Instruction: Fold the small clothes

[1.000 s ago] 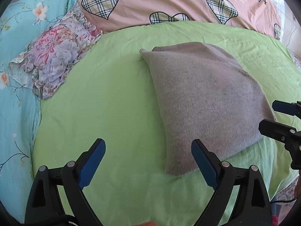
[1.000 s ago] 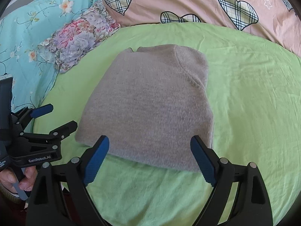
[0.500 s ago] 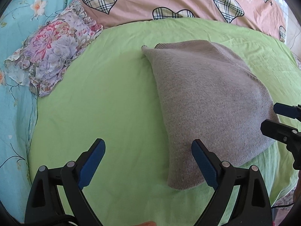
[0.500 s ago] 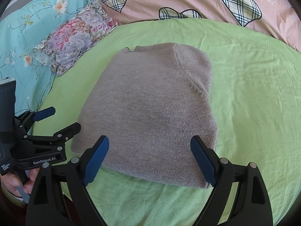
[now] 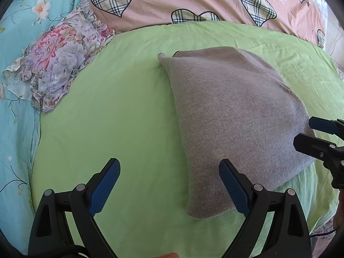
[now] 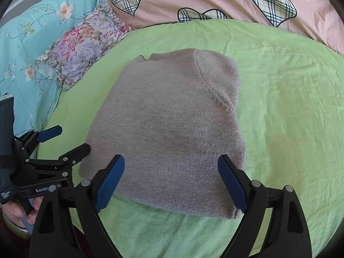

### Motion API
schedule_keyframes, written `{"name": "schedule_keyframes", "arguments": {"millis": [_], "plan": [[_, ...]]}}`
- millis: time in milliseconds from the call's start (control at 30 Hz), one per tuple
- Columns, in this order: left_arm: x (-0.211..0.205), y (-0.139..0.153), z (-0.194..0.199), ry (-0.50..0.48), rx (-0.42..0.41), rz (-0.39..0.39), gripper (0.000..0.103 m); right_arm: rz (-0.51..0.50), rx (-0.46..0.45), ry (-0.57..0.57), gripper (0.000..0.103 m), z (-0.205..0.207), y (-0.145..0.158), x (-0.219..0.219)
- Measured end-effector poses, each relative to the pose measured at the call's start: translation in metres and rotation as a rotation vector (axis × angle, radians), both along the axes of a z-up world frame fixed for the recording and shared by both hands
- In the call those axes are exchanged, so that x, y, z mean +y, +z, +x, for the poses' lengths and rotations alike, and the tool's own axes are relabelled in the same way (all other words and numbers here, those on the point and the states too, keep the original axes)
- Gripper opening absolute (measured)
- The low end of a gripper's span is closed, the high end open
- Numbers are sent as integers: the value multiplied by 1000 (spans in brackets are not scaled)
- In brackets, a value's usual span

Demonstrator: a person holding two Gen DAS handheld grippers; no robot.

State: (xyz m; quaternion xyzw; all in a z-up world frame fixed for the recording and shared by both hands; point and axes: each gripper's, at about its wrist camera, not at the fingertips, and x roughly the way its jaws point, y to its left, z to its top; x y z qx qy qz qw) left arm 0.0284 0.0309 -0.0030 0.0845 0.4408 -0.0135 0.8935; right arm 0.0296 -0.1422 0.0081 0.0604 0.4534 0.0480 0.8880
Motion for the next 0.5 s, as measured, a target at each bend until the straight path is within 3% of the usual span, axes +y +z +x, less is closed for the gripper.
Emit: {"name": "schedule_keyframes", "arguments": {"millis": [500], "plan": [[-1,4,-2,-7,-9,-2,94,1,-2,3,88,-1,1,1]]}}
